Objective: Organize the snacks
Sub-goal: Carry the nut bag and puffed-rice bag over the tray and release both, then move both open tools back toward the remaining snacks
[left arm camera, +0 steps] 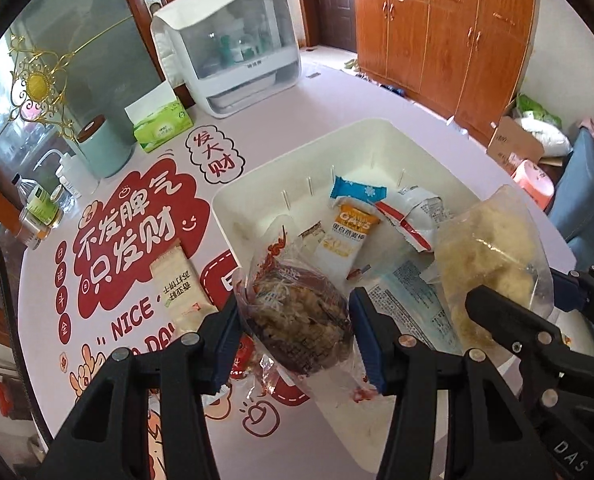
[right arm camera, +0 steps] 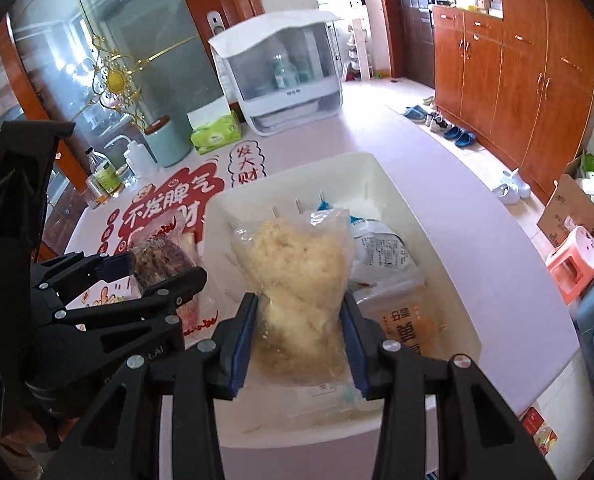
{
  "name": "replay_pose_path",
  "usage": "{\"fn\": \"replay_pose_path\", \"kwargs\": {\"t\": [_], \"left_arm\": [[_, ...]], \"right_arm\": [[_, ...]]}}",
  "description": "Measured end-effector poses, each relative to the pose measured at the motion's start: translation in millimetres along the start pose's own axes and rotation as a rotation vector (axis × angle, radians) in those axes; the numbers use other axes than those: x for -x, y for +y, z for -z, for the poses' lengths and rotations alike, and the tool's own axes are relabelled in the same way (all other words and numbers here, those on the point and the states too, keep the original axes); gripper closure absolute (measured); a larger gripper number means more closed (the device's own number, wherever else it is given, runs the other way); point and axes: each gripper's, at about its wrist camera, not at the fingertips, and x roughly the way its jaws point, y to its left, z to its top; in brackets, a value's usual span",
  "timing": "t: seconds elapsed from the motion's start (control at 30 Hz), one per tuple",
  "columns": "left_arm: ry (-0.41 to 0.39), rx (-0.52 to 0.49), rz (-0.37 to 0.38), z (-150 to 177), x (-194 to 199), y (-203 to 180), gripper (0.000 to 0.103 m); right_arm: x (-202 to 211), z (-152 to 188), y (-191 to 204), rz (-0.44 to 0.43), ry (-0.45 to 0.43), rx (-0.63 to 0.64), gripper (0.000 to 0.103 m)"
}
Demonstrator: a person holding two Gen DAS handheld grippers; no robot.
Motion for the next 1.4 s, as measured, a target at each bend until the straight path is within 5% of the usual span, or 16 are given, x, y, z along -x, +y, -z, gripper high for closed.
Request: {"fn": "replay_pose_path", "kwargs": {"t": [0.1,0.17,0.23,0.33,0.97,1.4], "left_arm": [[0.027,0.008,-0.022,-2,-8,-2,0.040],[0.034,0.019,-0.061,-2,-11,0,0.019],[0.029,0.034,-0.074,-1,-12,4,0.014],[0.041,0.051,-0.078,1,-13,8,0.014],[0.003,0.067,-0.125,28,22,30,0.014],[-0.075,0.123,-0.182,59,70,92,0.014]], "right_arm": [[-9,0,-6,-0.009,0.024,0.001,0.060],[-10,1,-6,0.004,0.022,0.017,0.059],[-10,0,-7,0.031,0.008,0.028,0.052],[-8,0,-10,0.040,-0.004,0.028,0.043],[11,7,12,0.051,-0.046,0.067,0.043],[38,9,68,0.073,-0.110,0.144,0.043]]}}
